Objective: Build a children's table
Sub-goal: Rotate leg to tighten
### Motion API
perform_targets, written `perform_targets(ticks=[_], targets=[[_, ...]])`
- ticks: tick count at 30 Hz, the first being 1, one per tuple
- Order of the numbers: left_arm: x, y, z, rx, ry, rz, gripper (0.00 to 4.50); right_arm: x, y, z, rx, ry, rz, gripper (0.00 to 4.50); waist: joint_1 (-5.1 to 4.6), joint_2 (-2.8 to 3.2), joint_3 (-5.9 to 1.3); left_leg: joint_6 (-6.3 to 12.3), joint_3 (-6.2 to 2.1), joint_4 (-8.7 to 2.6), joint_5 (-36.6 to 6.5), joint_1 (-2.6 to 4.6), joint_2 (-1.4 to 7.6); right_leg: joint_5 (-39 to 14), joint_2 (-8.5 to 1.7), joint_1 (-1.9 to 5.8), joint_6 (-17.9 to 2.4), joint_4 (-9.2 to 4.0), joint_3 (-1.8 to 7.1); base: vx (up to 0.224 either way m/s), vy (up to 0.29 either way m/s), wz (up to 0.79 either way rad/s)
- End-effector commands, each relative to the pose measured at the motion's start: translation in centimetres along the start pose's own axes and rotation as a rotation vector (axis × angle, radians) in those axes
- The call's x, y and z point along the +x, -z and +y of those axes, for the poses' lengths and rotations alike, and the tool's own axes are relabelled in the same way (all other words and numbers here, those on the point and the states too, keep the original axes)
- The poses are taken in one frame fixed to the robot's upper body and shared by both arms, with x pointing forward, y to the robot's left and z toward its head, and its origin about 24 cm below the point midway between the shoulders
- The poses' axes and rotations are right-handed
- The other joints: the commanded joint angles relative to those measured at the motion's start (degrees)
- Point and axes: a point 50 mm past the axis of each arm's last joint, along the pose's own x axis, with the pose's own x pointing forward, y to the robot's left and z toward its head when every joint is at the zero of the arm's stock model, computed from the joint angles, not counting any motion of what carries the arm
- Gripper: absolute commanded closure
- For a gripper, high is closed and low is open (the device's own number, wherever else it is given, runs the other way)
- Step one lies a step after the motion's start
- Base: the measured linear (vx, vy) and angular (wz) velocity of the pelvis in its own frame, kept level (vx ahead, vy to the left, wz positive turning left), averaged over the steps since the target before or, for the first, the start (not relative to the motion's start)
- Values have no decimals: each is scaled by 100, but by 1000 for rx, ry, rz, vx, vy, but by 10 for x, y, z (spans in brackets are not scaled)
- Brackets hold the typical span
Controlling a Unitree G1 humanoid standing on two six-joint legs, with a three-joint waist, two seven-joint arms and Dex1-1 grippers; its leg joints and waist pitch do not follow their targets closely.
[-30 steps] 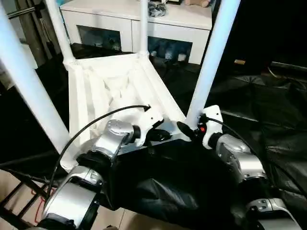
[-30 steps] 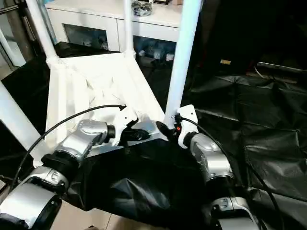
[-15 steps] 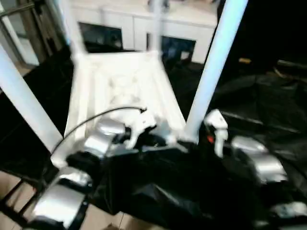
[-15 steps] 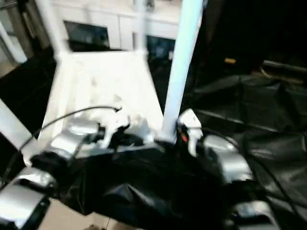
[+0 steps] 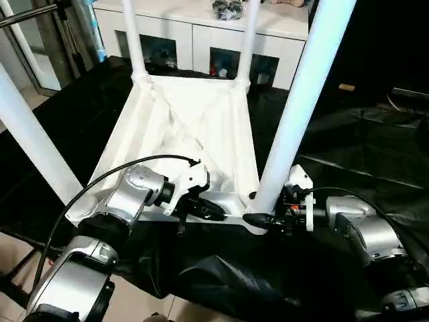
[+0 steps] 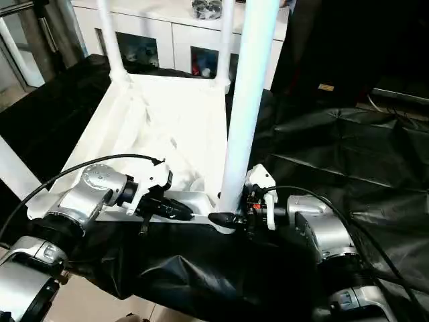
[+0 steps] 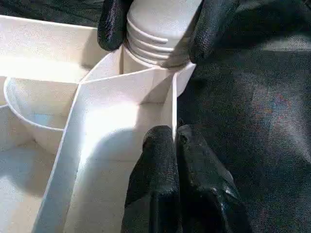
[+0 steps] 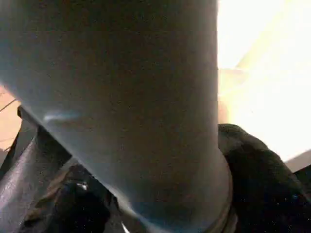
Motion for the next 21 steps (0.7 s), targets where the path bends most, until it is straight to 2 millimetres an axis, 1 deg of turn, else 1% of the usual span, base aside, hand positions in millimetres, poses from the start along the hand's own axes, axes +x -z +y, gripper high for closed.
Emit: perform_targets(ticks=[1,2,5,6,7,8,9,10,11,12,13,14,15,16,18,21], targets=[[8,-9,-1,40,23,-25,450,6,3,8,12,-72,7,161,-15,-16,-346,247,10,-332,-1101,91,50,-348,-182,269,-1499,-343,142,0,0,0],[8,-9,-1,40,23,-25,450,6,3,8,12,-72,7,170,-12,-16,-347,250,10,-331,-1111,91,50,-375,-188,270,-1501,-346,141,0,0,0],[9,-10,1,26,-21,-37,450,9,4,8,18,-45,-7,177,-10,-17,-342,229,10,-335,-1175,97,54,-497,-192,262,-1483,-359,142,0,0,0],[13,-14,9,4,-124,-58,450,15,6,0,28,90,-33,177,-13,-18,-337,221,9,-339,-1201,95,53,-549,-190,260,-1472,-366,142,0,0,0],[13,-14,10,1,-135,-61,450,16,6,-2,33,122,-35,178,-35,-16,-326,158,8,-348,-1291,102,51,-700,-194,227,-1446,-383,145,0,0,0],[17,-18,14,-11,-189,-77,450,22,9,-12,58,271,-44,178,-61,-19,-318,51,-15,-368,-1418,102,47,-992,-220,228,-1381,-407,149,0,0,0],[17,-18,14,-11,-192,-77,450,22,9,-13,60,277,-45,179,-89,-15,-306,-36,-16,-379,-1608,117,26,-1413,-220,207,-1271,-457,147,0,0,0],[21,-20,17,-20,-228,-83,450,26,9,-18,91,360,-58,179,-126,-28,-309,-97,-40,-391,-1665,100,14,-1693,-219,225,-1138,-474,142,0,0,0],[26,-24,20,-26,-270,-87,450,31,10,-23,138,451,-78,180,-155,-24,-303,-122,-46,-400,-1671,85,12,-1761,-221,223,-1101,-480,144,0,0,0],[26,-24,20,-26,-270,-87,450,31,10,-23,138,451,-78,180,-181,-20,-294,-147,-50,-407,-1714,89,12,-1848,-217,209,-1067,-497,144,0,0,0],[29,-26,21,-31,-291,-89,450,33,10,-25,156,486,-88,180,-216,-27,-301,-146,-58,-400,-1802,108,10,-1963,-213,200,-1026,-520,137,0,0,0],[32,-27,23,-38,-309,-91,450,36,10,-26,164,518,-91,180,-239,-30,-296,-104,-54,-400,-1811,92,8,-1947,-199,197,-1002,-529,144,0,0,0],[33,-28,23,-39,-313,-92,450,37,11,-26,167,529,-91,180,-240,-28,-303,-92,-51,-394,-1797,101,9,-1910,-200,191,-1004,-528,146,0,0,0],[37,-31,24,-43,-333,-96,450,40,11,-27,178,577,-90,180,-244,-24,-306,-79,-42,-390,-1719,98,8,-1799,-196,184,-1012,-523,155,0,0,0],[53,-38,23,-34,-370,-101,450,54,11,-26,206,661,-109,180,-257,-18,-304,-68,-38,-395,-1669,90,9,-1700,-194,183,-1041,-521,153,0,0,0],[55,-39,22,-24,-366,-98,450,57,10,-25,197,661,-116,180,-256,-18,-309,-46,-41,-394,-1672,85,5,-1664,-185,195,-1022,-521,145,0,0,0]])
